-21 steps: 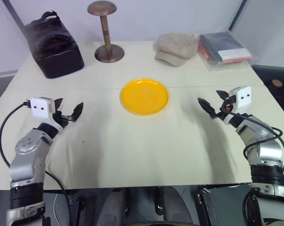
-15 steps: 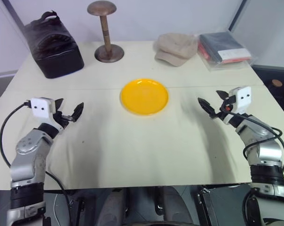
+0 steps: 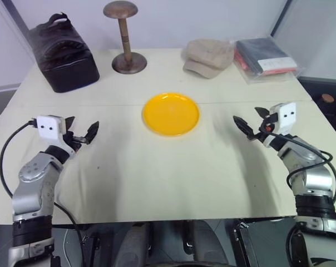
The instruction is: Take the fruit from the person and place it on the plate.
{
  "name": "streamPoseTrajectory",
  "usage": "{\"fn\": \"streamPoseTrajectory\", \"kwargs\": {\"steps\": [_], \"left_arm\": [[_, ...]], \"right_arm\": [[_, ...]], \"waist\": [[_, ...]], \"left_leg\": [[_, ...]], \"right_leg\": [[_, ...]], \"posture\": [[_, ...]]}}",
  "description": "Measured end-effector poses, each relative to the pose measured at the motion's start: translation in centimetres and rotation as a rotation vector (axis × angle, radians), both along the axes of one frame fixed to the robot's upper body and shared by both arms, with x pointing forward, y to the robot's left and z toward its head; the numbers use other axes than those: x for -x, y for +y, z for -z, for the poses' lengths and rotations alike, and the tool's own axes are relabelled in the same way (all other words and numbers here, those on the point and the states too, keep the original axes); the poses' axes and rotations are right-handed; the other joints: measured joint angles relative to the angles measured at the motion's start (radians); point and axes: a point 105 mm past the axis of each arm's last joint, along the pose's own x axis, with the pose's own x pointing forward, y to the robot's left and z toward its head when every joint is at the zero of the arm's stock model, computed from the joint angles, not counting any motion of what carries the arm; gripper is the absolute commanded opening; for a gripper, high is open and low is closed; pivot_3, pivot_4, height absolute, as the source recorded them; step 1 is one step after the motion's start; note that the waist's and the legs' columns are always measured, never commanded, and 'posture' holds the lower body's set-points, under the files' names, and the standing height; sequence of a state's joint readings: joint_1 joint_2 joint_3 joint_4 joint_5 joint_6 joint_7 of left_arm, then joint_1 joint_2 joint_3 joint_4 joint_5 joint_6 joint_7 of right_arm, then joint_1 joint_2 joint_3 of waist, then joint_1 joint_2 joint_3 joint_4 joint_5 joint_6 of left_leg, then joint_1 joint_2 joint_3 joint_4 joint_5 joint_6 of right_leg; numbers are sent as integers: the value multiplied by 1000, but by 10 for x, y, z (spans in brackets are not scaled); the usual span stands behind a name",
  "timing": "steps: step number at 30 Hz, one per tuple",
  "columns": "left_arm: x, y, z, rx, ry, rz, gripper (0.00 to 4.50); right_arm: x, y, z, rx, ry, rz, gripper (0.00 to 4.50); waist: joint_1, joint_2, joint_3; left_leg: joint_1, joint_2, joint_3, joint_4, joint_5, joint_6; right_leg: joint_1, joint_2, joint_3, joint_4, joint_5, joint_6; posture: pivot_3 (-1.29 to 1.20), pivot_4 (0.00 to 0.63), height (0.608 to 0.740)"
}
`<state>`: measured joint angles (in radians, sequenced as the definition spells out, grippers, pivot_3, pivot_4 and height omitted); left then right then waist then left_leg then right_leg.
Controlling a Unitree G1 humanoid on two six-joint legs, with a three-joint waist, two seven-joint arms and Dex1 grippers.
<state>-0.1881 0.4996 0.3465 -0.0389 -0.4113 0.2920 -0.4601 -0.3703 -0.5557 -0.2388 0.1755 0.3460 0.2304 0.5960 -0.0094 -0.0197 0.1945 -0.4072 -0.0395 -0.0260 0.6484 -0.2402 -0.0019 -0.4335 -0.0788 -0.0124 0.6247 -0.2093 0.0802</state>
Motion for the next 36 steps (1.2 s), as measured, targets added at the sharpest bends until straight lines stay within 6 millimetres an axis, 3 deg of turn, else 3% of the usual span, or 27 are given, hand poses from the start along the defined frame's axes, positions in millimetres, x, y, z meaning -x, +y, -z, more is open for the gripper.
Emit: {"fn": "streamPoseTrajectory", "kwargs": {"steps": [36], "left_arm": [[-3, -1, 0, 5, 7, 16, 4466]], "right_arm": [[-1, 3, 2, -3, -8, 9, 4500]], "waist": [[-1, 0, 0]], "left_leg": [[0, 0, 0, 0, 0, 0]], "right_leg": [[0, 0, 0, 0, 0, 1]], "posture": [[0, 150, 740]]}}
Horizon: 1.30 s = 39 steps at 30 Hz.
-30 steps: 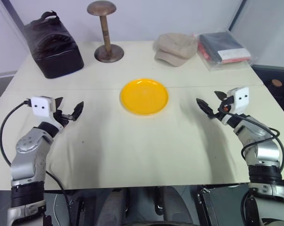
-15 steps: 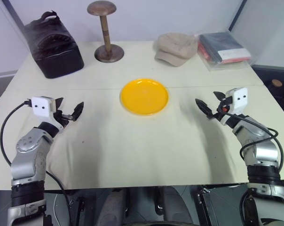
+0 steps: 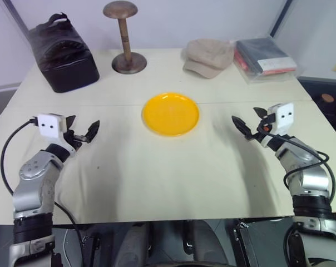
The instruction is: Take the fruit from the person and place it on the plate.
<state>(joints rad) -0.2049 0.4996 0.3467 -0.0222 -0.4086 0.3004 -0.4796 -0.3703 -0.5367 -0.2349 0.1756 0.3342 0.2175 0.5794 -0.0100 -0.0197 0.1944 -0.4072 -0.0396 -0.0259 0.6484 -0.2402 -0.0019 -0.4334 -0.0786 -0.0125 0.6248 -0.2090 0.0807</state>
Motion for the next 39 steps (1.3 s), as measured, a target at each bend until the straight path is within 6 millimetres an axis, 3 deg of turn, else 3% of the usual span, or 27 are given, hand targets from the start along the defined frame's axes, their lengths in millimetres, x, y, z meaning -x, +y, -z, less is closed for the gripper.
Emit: {"fn": "streamPoseTrajectory", "kwargs": {"steps": [15, 17, 20, 25, 30, 34, 36, 39], "left_arm": [[0, 0, -8, -40, -8, 57, 4466], [5, -14, -21, -10, -10, 207, 4466], [19, -50, -54, 29, -36, 498, 4466], [29, -85, -97, -8, -79, 773, 4466], [24, -98, -97, -6, -61, 840, 4466], [20, -108, -91, -21, -50, 870, 4466], [18, -108, -88, -22, -45, 864, 4466], [15, -105, -86, -39, -48, 844, 4500]], "right_arm": [[0, 0, 1, 7, 0, 1, 4500], [0, 0, 1, 7, 0, 0, 4500], [-1, 1, 0, 8, -1, -8, 4500], [-3, 5, -5, -7, 1, -16, 4500], [-11, 19, -40, -43, -86, -47, 4500], [-21, 44, -73, -61, -174, -113, 4500], [-24, 50, -72, -63, -167, -129, 4500], [-30, 59, -63, -88, -130, -154, 3628]], "waist": [[0, 0, 0], [-1, 0, 0], [1, 0, 0], [-2, 0, 0], [-9, 1, 0], [-5, 1, 0], [-3, 1, 0], [-2, 1, 0]], "left_leg": [[0, 0, 0, 0, 0, 0], [0, 0, 0, 0, 0, 0], [0, 0, 0, 0, 0, 0], [0, 0, 0, 0, 0, 0], [1, 1, 0, 0, 0, 0], [1, 2, 0, 0, 0, 0], [0, 1, -1, 0, 0, 0], [0, 1, -1, 0, 0, 0]], "right_leg": [[0, 0, 0, 0, 0, 0], [0, 0, 0, 0, -1, -1], [1, 0, 0, -1, -1, -2], [1, 3, -1, -1, -1, -2], [1, 5, 0, 0, 0, 0], [1, 6, 0, -1, 0, 0], [1, 6, 0, -1, 0, 1], [1, 5, 0, -2, 0, 1]], "posture": [[0, 150, 740], [0, 150, 740], [0, 150, 740], [0, 150, 740], [0, 150, 740], [0, 150, 740], [0, 150, 740], [0, 150, 740]]}}
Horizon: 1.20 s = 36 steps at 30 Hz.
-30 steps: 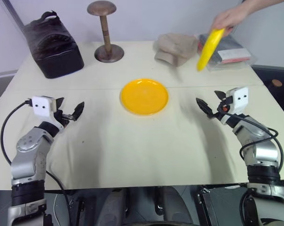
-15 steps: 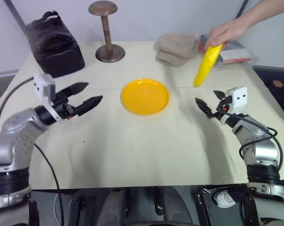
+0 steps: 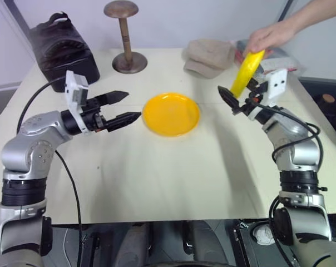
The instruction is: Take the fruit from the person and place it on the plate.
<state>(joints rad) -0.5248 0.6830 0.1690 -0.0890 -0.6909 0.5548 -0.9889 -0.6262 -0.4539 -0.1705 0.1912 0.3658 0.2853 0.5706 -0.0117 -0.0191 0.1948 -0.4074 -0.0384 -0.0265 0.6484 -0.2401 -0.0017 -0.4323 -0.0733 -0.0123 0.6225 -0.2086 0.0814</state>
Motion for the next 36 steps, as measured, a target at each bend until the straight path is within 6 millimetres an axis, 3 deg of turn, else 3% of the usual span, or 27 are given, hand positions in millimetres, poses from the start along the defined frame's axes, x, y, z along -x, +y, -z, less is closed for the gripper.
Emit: {"fn": "streamPoseTrajectory", "kwargs": {"steps": [5, 6, 14, 17, 22, 24, 29, 36], "left_arm": [[-1, 0, 3, -1, -2, -12, 4500], [-2, 0, 4, -3, -5, -18, 4500], [-1, 6, 14, -25, 15, -49, 4500], [0, 16, 24, -64, 45, -83, 4500], [3, 26, 37, -86, 75, -129, 4500], [5, 28, 40, -86, 83, -149, 4500], [6, 32, 41, -77, 74, -197, 4500], [9, 30, 44, -60, 67, -235, 4500]], "right_arm": [[-3, 4, -1, -4, 2, -17, 986], [-3, 4, -2, -3, 1, -21, 691], [-6, 14, -3, 34, 1, -61, 624], [-3, 43, 5, 46, 31, -173, 624], [7, 122, 34, 157, 102, -442, 624], [3, 135, 37, 223, 104, -473, 624], [-14, 137, 44, 330, 106, -463, 624], [-25, 127, 60, 343, 155, -435, 4051]], "waist": [[-1, 0, 0], [-1, 0, 0], [-5, 0, 0], [-9, 0, 0], [-9, 0, 0], [-4, 1, 0], [0, 0, 0], [-9, 0, 0]], "left_leg": [[0, 0, 0, 0, 0, 0], [0, 0, 0, 0, 0, 0], [0, 0, 0, 0, 0, 0], [1, 1, 0, -1, 0, 0], [0, 1, 0, -1, 0, 0], [0, 0, 0, -1, 0, 0], [0, -2, 0, -1, 0, 0], [0, -2, 0, -3, 0, -1]], "right_leg": [[0, 0, 1, 0, 0, 0], [0, 0, 1, 0, 0, 0], [0, 0, 1, 0, 0, 0], [-1, 0, 1, 1, 0, 0], [-2, 0, 1, 3, 0, 0], [-2, -1, 1, 3, 0, 0], [-2, -5, 1, 1, 0, 0], [-4, -5, 1, 3, 1, 1]], "posture": [[0, 150, 740], [0, 150, 740], [0, 150, 740], [0, 150, 740], [0, 150, 740], [0, 150, 740], [0, 150, 740], [0, 150, 740]]}}
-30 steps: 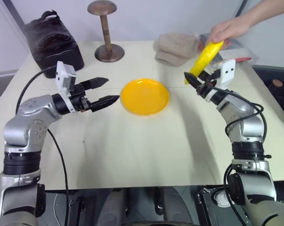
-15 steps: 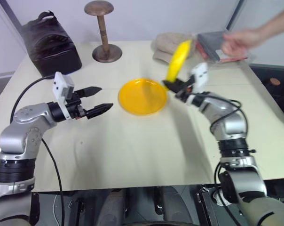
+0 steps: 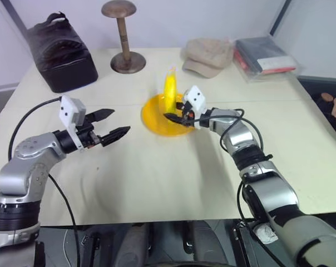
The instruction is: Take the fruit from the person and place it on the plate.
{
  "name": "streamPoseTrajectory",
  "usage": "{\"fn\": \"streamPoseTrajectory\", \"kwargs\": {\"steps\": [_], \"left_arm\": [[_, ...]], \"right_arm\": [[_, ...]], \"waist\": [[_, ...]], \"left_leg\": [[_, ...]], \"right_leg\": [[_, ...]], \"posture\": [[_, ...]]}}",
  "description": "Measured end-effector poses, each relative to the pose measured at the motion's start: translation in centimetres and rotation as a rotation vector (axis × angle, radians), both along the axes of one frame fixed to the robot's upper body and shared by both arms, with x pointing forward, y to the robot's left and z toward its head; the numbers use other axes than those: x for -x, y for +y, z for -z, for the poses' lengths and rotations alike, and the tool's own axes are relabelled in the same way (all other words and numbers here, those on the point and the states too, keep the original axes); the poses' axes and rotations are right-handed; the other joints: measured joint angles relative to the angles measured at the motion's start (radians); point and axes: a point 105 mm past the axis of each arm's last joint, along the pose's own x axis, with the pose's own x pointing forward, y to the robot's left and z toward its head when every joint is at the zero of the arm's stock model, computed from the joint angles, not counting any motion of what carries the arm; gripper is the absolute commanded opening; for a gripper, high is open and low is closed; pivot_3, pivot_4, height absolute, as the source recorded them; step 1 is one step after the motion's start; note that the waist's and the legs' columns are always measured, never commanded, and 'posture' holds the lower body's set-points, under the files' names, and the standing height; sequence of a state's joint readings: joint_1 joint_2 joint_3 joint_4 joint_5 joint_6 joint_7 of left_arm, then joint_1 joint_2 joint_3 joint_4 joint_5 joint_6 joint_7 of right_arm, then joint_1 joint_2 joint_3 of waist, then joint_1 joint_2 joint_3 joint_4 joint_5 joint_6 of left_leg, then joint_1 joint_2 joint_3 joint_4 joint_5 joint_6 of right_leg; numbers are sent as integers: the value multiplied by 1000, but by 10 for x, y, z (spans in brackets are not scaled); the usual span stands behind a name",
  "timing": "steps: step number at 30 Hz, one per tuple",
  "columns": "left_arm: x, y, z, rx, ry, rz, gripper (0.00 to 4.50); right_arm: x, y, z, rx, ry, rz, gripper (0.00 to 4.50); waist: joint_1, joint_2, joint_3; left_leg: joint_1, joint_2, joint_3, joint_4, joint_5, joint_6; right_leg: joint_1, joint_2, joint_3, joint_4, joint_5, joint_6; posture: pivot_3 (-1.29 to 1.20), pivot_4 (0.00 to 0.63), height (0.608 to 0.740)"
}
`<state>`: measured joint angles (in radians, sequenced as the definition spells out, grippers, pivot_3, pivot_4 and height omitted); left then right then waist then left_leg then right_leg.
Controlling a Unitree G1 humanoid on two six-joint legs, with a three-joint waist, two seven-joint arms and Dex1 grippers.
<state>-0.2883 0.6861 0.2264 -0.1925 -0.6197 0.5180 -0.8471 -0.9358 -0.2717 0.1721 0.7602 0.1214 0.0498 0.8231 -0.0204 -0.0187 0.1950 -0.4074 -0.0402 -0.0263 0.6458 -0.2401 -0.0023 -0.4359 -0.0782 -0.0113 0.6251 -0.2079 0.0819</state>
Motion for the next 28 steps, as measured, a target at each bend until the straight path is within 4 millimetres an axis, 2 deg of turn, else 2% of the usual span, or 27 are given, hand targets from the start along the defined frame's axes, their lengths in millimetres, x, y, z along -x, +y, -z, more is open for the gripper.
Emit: {"fn": "streamPoseTrajectory", "kwargs": {"steps": [1, 8, 12, 17, 21, 28], "left_arm": [[0, 0, 1, 1, 2, -5, 4500], [-2, 3, -1, 3, -11, -34, 4500], [-8, 10, 0, 5, -29, -92, 4500], [-15, 34, 2, 29, -54, -239, 4500], [-12, 48, 10, 39, -42, -318, 4500], [-3, 64, 28, 66, 2, -424, 4500]], "right_arm": [[-1, -2, 0, -5, 0, 6, 4475], [-7, -8, -11, -32, -34, 32, 4475], [-6, -21, -19, -42, -53, 51, 4475], [3, -71, -42, -127, -120, 187, 4475], [19, -105, -39, -183, -100, 282, 4475], [39, -139, -47, -254, -129, 407, 4475]], "waist": [[0, 0, 0], [1, 0, 0], [5, 0, 0], [9, 0, 0], [6, 0, 0], [8, 0, 0]], "left_leg": [[0, 0, 0, 0, 0, 0], [0, 0, 0, 0, 0, 0], [0, 0, 0, 0, 0, 0], [0, -1, 0, 0, 0, 0], [0, 0, 0, 0, 0, 0], [0, 0, 0, 1, 0, 0]], "right_leg": [[0, 0, 0, 1, 0, 0], [0, 0, 0, 1, 0, 0], [0, 0, 0, 1, 0, 0], [0, -1, 0, 1, 0, 0], [0, -1, 0, 1, 0, 0], [1, -1, 0, 0, 0, 0]], "posture": [[0, 150, 740], [0, 150, 740], [0, 150, 740], [0, 150, 740], [0, 150, 740], [0, 150, 740]]}}
